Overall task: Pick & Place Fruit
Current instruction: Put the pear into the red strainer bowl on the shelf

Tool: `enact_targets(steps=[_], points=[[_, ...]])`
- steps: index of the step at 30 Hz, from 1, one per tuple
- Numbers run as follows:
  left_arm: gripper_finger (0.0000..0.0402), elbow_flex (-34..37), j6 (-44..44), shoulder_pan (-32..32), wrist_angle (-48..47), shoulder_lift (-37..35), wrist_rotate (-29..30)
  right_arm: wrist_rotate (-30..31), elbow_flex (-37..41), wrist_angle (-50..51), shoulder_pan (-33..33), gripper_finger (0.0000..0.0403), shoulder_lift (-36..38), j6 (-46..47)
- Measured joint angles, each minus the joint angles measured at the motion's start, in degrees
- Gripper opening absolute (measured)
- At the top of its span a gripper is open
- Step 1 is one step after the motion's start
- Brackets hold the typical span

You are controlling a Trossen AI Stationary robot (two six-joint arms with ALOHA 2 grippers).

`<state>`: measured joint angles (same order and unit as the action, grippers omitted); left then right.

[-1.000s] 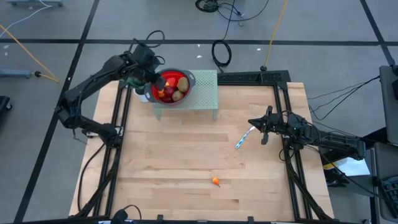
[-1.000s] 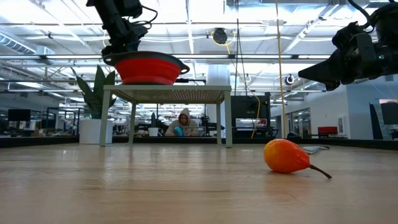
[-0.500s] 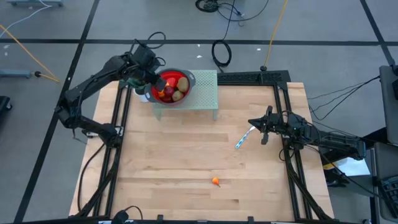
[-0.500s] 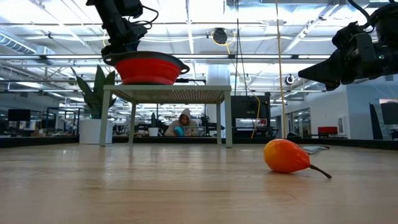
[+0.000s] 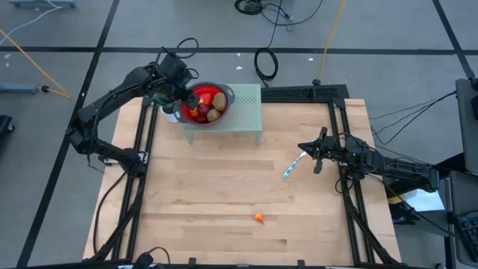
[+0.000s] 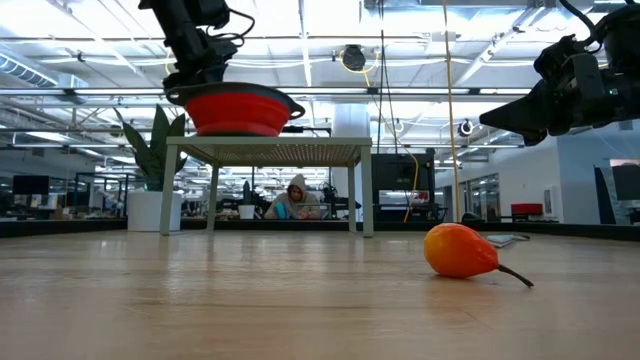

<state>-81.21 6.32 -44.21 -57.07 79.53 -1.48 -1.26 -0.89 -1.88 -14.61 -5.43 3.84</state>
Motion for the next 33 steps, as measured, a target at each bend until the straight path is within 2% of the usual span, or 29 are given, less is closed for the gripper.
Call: enact_targets(steps=[6,12,17,23,30,33], points=[[0.019,-2.4,0.5,0.0,0.1,-0.1,0.0,0.0,0.0,0.0,0.0,0.0,0.0,0.2],[0.0171,-6.6,0.7,2.5,0.4,-2.9,0.0,-0.2,0.0,-0.3,0.0,0.0,0.0,7.4],[0.0135,-7.2,3.7,6.5,0.5,-6.9,0.0,-0.3,0.0,-0.4,0.0,0.0,0.0,12.2],[0.0082,-7.3,11.3,13.0,0.6,-11.7,0.2,-0.3,0.0,-0.6,0.0,0.0,0.0,17.1],[0.0012,-7.3,13.7,22.3,0.8,-16.0,4.5,-0.3,0.0,-0.7,0.0,0.0003,0.0,22.0],[0.0006,-7.2,14.9,25.7,0.9,-17.6,5.3,-0.5,0.0,-0.8,0.0,0.0004,0.0,24.2]])
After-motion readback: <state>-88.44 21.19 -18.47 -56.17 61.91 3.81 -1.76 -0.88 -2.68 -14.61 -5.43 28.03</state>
